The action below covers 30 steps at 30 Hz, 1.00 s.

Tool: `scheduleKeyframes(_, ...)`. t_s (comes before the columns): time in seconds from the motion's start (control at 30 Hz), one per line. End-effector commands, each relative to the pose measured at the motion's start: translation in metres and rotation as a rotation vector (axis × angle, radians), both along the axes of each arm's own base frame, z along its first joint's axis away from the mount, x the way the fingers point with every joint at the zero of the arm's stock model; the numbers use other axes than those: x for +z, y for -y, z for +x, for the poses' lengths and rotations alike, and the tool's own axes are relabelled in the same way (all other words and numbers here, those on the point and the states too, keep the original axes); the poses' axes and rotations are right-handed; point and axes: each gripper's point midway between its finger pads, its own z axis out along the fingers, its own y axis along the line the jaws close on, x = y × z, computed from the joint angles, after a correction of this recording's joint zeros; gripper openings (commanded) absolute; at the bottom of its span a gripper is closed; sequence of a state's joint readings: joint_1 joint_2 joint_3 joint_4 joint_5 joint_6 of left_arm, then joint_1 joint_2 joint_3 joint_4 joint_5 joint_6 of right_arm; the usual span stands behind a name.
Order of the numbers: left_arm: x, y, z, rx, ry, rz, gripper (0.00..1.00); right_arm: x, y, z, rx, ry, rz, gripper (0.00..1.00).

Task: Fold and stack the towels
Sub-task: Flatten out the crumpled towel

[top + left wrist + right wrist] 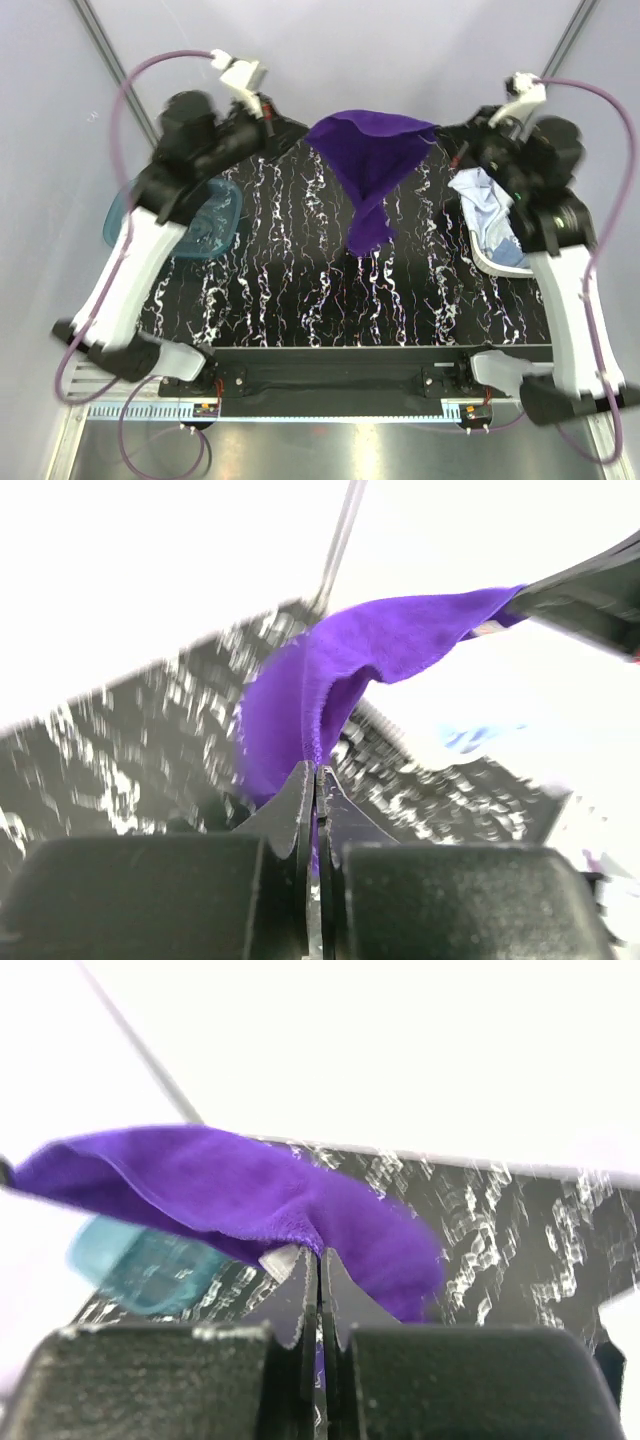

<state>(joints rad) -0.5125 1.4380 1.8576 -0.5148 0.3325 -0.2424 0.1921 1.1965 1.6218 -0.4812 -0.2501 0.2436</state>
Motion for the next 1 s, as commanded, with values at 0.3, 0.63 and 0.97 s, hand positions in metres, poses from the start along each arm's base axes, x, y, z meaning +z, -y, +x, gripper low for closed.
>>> scheduleKeyframes(0.3,0.058,-0.018,-0.134,-0.192,0.081,-0.172,0.00,0.064,-0.017,-0.153,0.300,0.309,0.015,0.00)
scheduleKeyframes(0.63,0.025,-0.047,-0.063,0.123,0.001,0.061,0.00,0.056,0.008,-0.084,0.052,0.254,0.039,0.00)
scheduleKeyframes(0.97,-0.031,-0.080,0.122,0.283,-0.085,0.042,0.00,-0.014,-0.015,0.103,0.029,0.097,-0.032,0.00)
